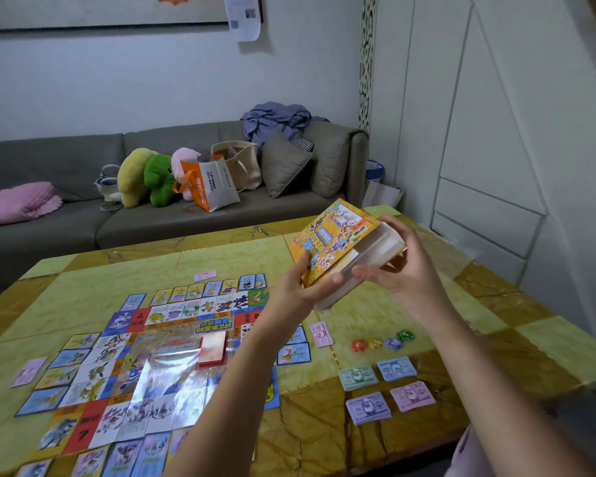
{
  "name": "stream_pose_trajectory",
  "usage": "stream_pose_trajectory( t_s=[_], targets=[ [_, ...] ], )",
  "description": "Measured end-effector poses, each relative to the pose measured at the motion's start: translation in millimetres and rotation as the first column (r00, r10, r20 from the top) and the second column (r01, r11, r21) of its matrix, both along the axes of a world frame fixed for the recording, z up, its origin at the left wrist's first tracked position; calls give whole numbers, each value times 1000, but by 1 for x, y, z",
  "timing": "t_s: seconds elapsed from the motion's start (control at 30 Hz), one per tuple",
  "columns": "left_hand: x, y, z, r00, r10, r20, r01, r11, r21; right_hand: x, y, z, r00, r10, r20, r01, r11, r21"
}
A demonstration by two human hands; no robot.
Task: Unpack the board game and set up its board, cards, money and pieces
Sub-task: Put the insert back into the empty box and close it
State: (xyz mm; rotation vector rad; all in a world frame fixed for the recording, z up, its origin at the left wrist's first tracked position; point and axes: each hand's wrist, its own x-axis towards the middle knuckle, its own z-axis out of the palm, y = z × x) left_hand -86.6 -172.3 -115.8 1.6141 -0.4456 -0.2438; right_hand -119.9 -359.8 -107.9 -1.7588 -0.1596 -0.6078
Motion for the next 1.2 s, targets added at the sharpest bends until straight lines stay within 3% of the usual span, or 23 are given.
stream_pose_trajectory(
  t_s=[0.13, 0.33, 0.53, 0.9, 1.2],
  targets=[
    [-1, -1, 6, 999, -38, -33, 36, 997, -64, 2, 3, 1, 997, 45, 69, -45, 999, 8],
    [-5, 2, 15, 991, -76, -109, 63, 990, -125, 4, -2, 6, 984, 166, 57, -169, 985, 37],
    [-7, 3, 17, 977, -116, -179, 92, 986, -137, 2, -5, 8, 964, 262, 42, -264, 928, 262],
    [-9, 0, 17, 971, -110, -212, 67, 978, -200, -1, -1, 15, 993, 80, 84, -90, 989, 120],
    [-11, -9, 23, 979, -20, -201, -32, 967, -254, -3, 14, 12, 993, 112, 27, -114, 989, 93]
  ],
)
